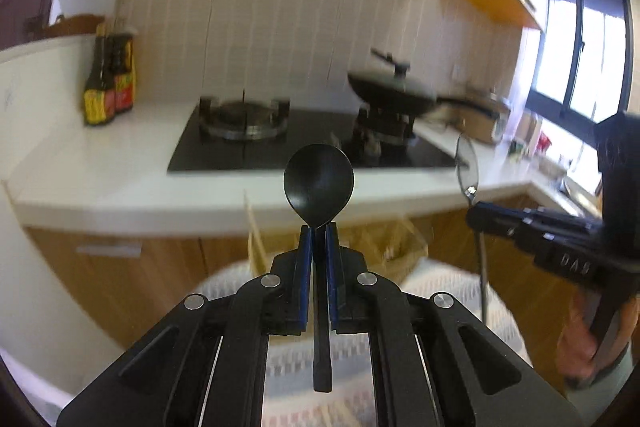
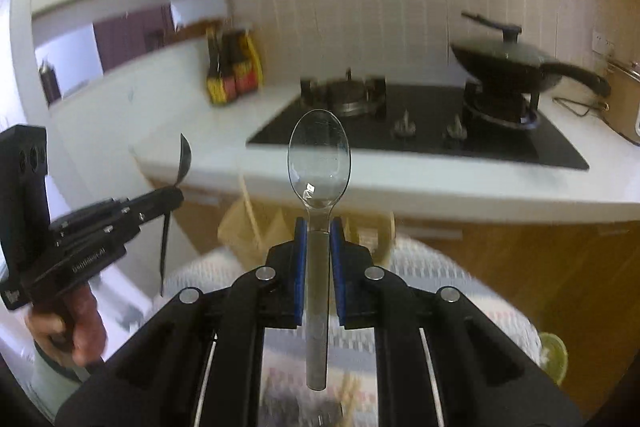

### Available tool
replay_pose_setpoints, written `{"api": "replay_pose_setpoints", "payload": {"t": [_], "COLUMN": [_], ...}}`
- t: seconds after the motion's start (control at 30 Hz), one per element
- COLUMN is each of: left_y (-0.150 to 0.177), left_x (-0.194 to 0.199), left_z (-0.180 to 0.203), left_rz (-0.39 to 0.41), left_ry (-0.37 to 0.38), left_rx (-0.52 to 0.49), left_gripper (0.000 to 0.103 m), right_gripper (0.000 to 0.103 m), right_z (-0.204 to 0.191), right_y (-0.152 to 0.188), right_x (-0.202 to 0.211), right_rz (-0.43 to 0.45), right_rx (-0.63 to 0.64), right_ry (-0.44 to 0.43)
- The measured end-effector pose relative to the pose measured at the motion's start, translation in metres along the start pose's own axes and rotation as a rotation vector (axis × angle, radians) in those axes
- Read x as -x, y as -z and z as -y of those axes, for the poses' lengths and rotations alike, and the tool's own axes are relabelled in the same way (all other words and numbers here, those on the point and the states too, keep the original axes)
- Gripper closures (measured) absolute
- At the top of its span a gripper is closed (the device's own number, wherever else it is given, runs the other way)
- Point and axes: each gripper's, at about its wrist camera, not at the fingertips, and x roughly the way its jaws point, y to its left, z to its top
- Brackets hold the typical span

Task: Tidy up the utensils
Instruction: 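Drop black spoon and clear spoon into the caddy, opening both tools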

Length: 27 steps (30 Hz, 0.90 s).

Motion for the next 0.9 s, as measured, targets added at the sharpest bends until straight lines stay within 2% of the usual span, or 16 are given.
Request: {"api": "replay_pose_setpoints", "payload": {"t": [0.17,0.37,0.5,0.67,0.9], "left_y": [-0.016,-0.015,-0.004,0.009,0.019], "left_x": [-0.027,-0.055,-0.074,-0.087,-0.091], "left_z": [-0.007,-0.02,-0.032,-0.04,-0.042], "left_rz": [0.102,0.137,0.151,0.165,0.161], "left_ry": [-0.003,0.003,0.014,-0.011,-0.025], "left_rx": [0.023,0.049,0.075,0.08,0.055], "left_gripper": [0.098,0.098,0.098,0.098,0.097], "right_gripper": [0.093,0.093,0.093,0.093,0.093], "right_z": [0.007,0.013,0.023,0.032,0.041], "right_y": [-0.019,-0.021,-0.016,-0.004,0.009], "right_x": [-0.027,-0.053,-0.075,-0.093,-0.1], "right_rz": [0.126,0.22,0.235,0.228,0.215], "right_rx": [-0.007,-0.008,-0.016,-0.031,-0.064], "right_ry": [0.031,0.077,0.096,0.1,0.099]}}
